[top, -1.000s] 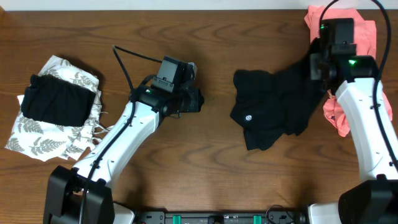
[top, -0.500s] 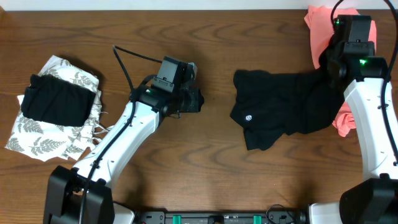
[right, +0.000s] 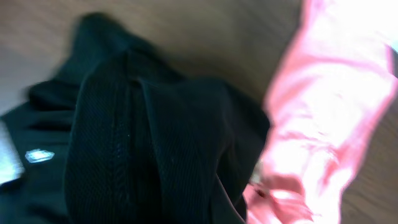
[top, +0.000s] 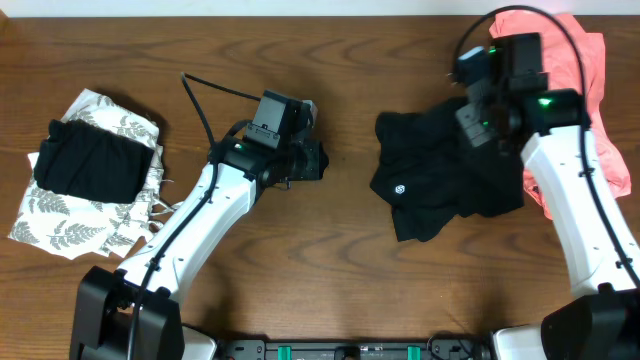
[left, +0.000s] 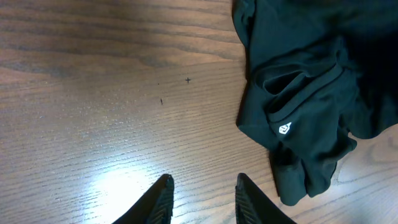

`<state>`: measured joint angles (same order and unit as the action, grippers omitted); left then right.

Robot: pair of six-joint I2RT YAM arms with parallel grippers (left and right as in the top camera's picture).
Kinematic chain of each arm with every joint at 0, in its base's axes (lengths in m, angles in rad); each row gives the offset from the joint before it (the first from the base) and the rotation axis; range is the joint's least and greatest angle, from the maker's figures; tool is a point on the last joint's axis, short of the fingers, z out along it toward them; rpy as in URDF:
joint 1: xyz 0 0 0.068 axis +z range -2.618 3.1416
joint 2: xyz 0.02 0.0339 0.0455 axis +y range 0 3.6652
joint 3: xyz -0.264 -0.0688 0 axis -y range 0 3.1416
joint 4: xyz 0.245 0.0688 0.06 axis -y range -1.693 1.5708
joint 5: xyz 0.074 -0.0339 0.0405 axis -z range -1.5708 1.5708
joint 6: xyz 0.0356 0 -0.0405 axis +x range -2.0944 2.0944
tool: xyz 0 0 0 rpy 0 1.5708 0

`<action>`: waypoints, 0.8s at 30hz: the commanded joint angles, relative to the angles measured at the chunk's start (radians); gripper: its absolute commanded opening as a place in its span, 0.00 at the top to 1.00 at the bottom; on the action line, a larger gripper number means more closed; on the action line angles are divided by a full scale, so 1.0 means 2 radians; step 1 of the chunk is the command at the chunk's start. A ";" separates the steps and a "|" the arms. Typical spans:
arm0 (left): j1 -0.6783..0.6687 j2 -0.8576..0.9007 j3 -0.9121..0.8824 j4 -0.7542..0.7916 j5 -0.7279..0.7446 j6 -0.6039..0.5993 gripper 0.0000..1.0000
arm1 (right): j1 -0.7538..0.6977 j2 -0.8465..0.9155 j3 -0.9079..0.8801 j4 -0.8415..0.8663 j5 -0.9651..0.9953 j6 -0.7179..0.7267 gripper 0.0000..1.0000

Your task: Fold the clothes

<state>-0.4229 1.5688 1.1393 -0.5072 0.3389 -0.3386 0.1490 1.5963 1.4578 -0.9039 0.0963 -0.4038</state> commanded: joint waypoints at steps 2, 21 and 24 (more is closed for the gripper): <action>0.000 -0.003 0.002 0.002 0.005 0.006 0.67 | 0.035 0.017 0.009 -0.016 -0.037 -0.010 0.99; 0.000 -0.003 0.002 0.005 0.004 0.006 0.67 | 0.082 0.054 0.009 -0.044 -0.024 0.017 0.36; 0.000 -0.003 0.002 0.004 0.004 0.006 0.67 | 0.075 0.031 0.009 -0.022 -0.024 0.033 0.15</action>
<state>-0.4225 1.5692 1.1393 -0.4976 0.3408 -0.3389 0.3046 1.7359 1.4586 -0.9699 0.0433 -0.3668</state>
